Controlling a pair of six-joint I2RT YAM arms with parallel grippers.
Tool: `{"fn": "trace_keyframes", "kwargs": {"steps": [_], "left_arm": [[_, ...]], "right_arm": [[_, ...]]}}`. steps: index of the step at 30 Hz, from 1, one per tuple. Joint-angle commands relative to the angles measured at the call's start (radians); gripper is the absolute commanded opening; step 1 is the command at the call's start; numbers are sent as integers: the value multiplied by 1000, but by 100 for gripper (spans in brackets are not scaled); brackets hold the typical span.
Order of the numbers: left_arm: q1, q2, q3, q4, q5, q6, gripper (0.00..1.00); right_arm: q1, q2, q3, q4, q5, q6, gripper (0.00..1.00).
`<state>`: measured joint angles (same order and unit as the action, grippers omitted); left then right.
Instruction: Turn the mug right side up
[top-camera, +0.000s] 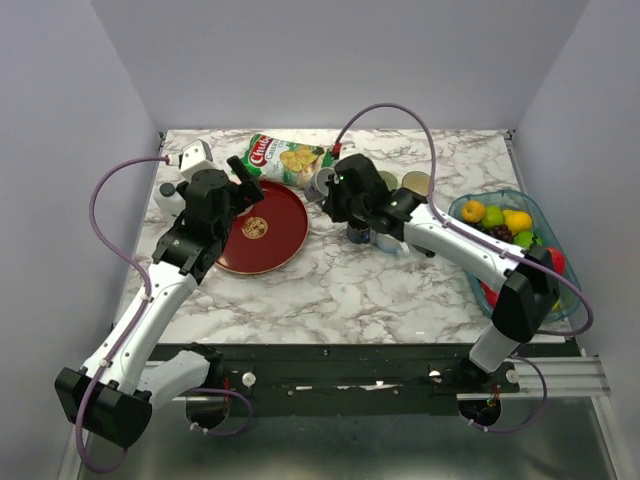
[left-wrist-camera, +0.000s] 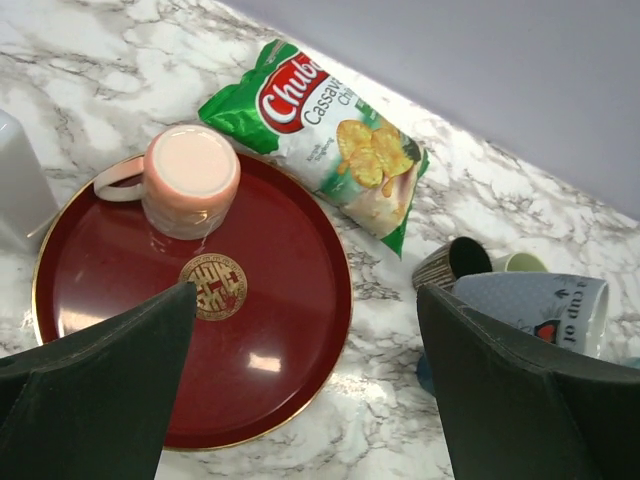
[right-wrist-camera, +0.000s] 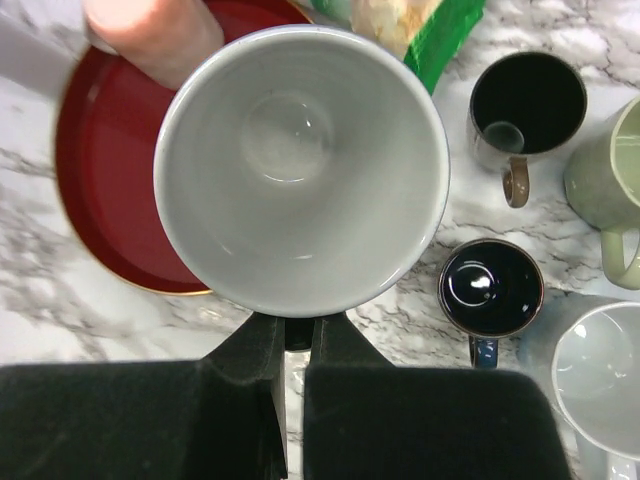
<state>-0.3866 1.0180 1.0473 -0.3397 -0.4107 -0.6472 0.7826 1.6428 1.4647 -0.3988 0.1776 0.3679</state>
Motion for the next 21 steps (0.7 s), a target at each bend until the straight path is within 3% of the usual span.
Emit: {"fn": "trace_keyframes", "kwargs": {"steps": [1,5,10,21], "left_arm": [[-1,20,29,-53,-68,9,99],[0,47,46,-76,-68,15,99],[-1,63,57,-99,-54,18,99],[-1,67,25,-128,-30,26,99]], "right_arm": [[35,72,78,-32,151,-69,1],[38,152,153,-103,175,-57,1],[38,322,330,-319,224,6,1],[38,480,433,-353,261,-10,1]]}}
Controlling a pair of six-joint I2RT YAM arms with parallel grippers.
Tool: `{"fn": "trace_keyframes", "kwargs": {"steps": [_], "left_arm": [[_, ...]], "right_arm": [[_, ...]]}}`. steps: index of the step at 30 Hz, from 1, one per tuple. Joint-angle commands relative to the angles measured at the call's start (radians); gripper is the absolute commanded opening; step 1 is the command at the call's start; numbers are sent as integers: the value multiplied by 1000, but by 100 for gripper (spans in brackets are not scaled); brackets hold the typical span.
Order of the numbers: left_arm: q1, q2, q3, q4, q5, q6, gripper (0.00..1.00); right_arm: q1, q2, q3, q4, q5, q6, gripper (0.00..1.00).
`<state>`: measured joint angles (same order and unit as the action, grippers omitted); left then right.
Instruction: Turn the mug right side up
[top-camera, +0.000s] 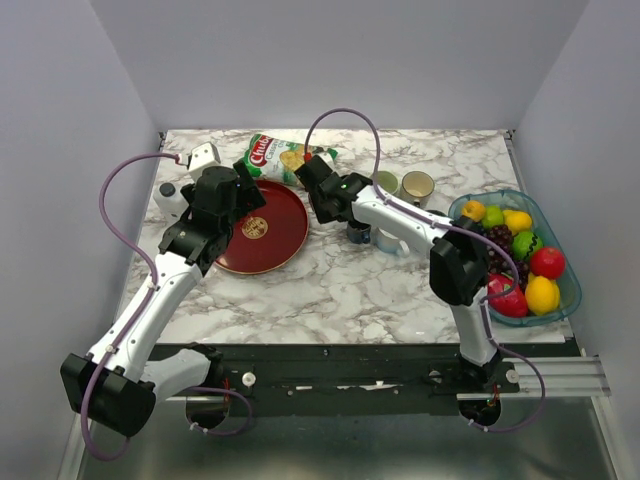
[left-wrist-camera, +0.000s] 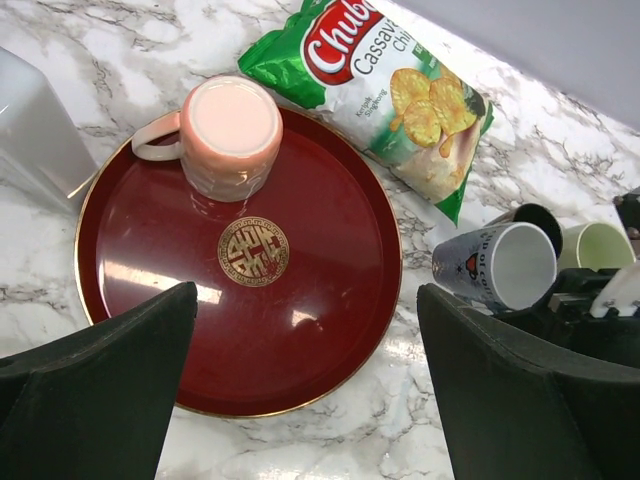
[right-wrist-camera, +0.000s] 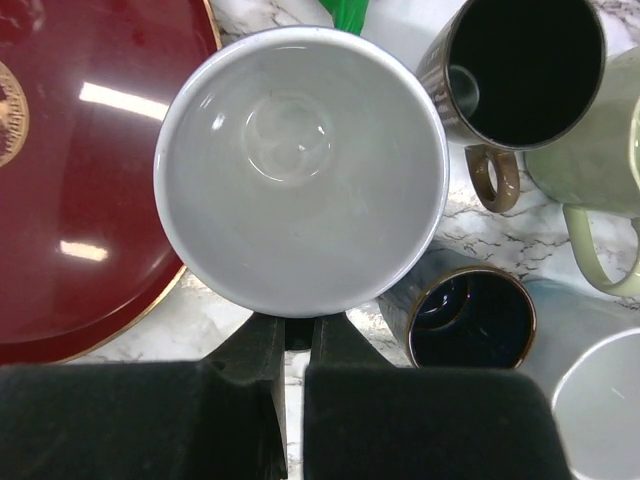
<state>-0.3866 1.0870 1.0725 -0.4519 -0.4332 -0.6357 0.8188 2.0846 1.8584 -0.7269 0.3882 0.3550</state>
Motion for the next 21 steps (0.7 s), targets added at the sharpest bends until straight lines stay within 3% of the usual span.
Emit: {"fn": "trace_keyframes", "kwargs": {"steps": [1,18,20,21], "left_arm": [[-1,-2,-3,-19,-9,18,99],[-1,21,-11,-68,21,91,99],[-1,22,-23,-67,25,91,99],[-1,24,-25,-70,27,91,99]], "right_arm": [[2,48,41,-23,46,-2,1],[-49,209,113,-12,-3,-82,1],[-53,216,128,-17,-9,-82,7],[-55,230,142,-41,-18,-76,15]]}}
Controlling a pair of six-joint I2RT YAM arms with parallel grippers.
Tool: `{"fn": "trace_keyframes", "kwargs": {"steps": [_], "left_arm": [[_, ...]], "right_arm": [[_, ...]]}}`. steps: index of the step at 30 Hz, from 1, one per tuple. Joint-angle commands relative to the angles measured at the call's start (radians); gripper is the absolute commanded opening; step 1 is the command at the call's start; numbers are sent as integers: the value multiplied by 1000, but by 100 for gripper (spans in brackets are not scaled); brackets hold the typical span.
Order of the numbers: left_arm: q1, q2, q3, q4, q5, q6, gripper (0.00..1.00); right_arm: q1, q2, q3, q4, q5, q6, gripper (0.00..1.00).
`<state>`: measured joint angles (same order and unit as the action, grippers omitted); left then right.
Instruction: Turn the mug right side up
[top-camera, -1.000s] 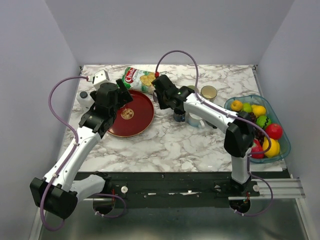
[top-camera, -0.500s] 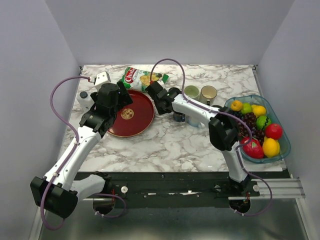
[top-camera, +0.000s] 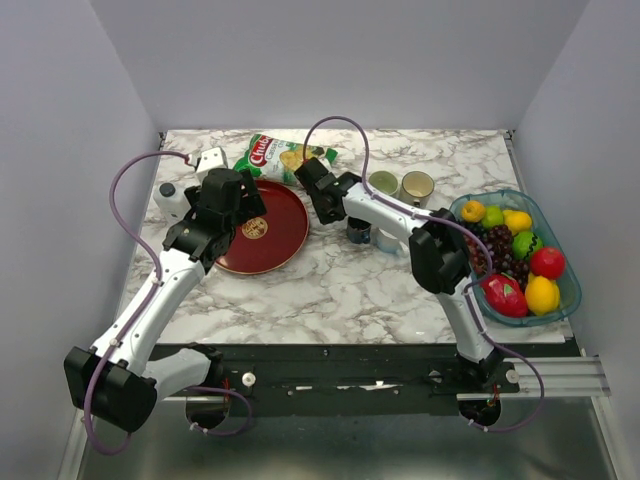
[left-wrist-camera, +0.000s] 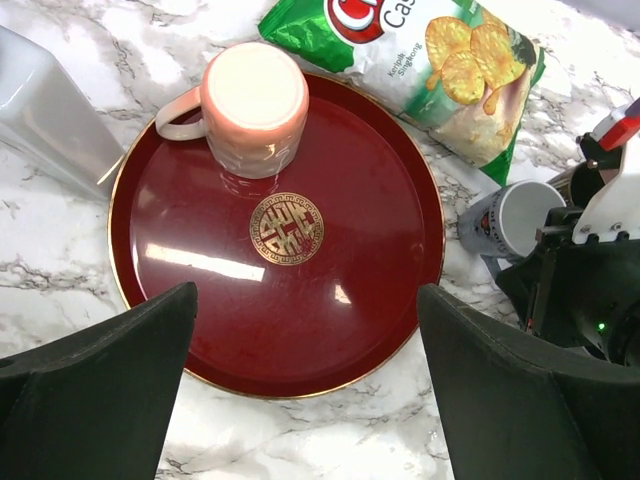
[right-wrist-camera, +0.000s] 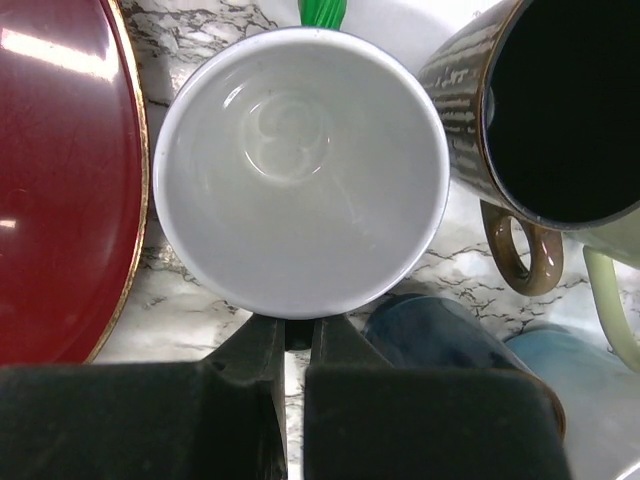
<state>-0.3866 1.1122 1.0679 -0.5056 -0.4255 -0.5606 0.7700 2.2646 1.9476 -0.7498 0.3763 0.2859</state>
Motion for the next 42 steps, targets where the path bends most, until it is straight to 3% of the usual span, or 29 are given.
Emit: {"fn": "trace_keyframes", "kwargs": {"steps": [1,3,6,15,20,22,26,32,42], "left_arm": [[0,1,-22,-14,22,19,99],[0,11,-20,-14,33,25,99],[0,21,-23,-10,37,33,99],[-1,86,-33,19,1,173,99],[28,158,-32,102,100,407,99],[57,175,-39,143,131,464,99],[196,218,-52,222,325,531,99],[264,369,21,263,471,663,99],[316,583,217,299,396,745,99]], "right_arm": [[-9,56,69,-38,-19,-2,22],[-14,64,111,-71,-37,9,41],[-15,61,139,-95,-46,12,57],[-18,-36,152,-138,-69,27,78],[-20,-157,100,-132,-80,30,84],[-20,-239,62,-96,-79,24,86],[-20,-399,-120,-2,-19,10,88],[-23,-528,-213,21,-10,6,89],[-23,-554,-257,-32,-53,27,89]]}}
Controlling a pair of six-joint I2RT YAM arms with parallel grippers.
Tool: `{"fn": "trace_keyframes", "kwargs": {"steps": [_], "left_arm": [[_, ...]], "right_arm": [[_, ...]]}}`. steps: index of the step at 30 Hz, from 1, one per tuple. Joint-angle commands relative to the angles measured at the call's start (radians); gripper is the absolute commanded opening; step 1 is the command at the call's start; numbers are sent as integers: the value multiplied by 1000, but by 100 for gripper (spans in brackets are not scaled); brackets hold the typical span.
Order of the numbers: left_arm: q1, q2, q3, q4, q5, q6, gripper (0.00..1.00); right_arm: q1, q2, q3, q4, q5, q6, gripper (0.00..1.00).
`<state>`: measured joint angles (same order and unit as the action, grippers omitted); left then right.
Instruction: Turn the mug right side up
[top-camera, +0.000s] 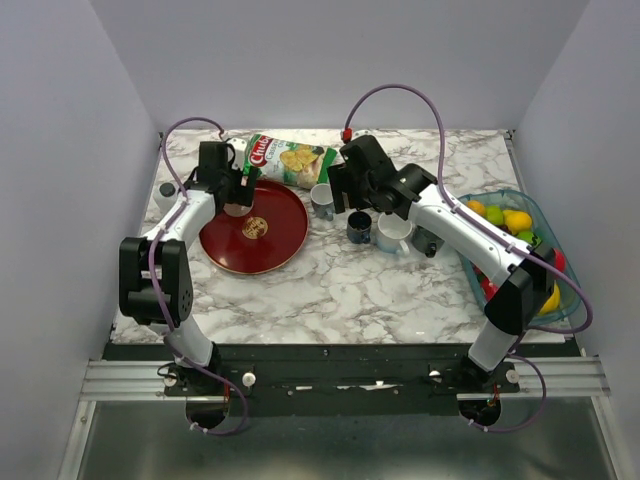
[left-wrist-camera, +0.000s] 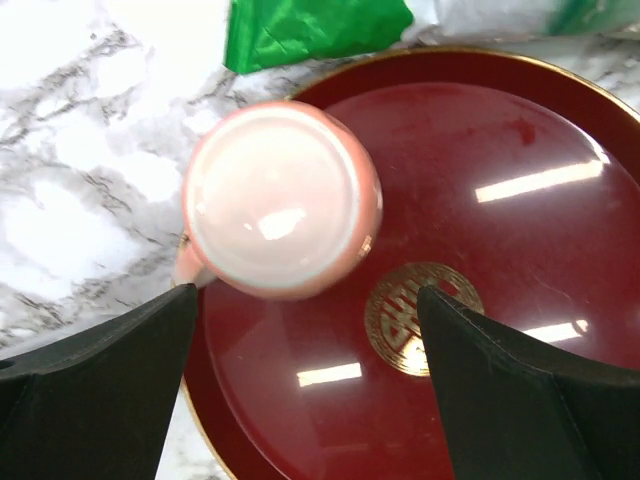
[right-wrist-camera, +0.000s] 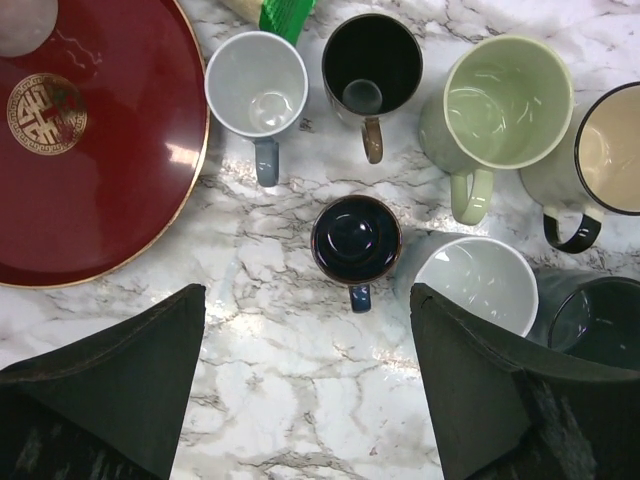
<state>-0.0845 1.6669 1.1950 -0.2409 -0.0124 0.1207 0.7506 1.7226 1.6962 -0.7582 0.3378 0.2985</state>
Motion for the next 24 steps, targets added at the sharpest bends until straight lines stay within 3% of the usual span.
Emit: {"fn": "trace_keyframes", "kwargs": {"steps": [1,11,24], "left_arm": [[14,37,104,13,-21,77,99],[23,139,175,-69,-52,125,99],[132,192,247,-190,218,161,99]], "right_arm": [[-4,-12,-6,-26,-13,16,89],[-5,-11,-9,-38,-6,14,89],[-5,31,33,-67,-17,5,89]]}}
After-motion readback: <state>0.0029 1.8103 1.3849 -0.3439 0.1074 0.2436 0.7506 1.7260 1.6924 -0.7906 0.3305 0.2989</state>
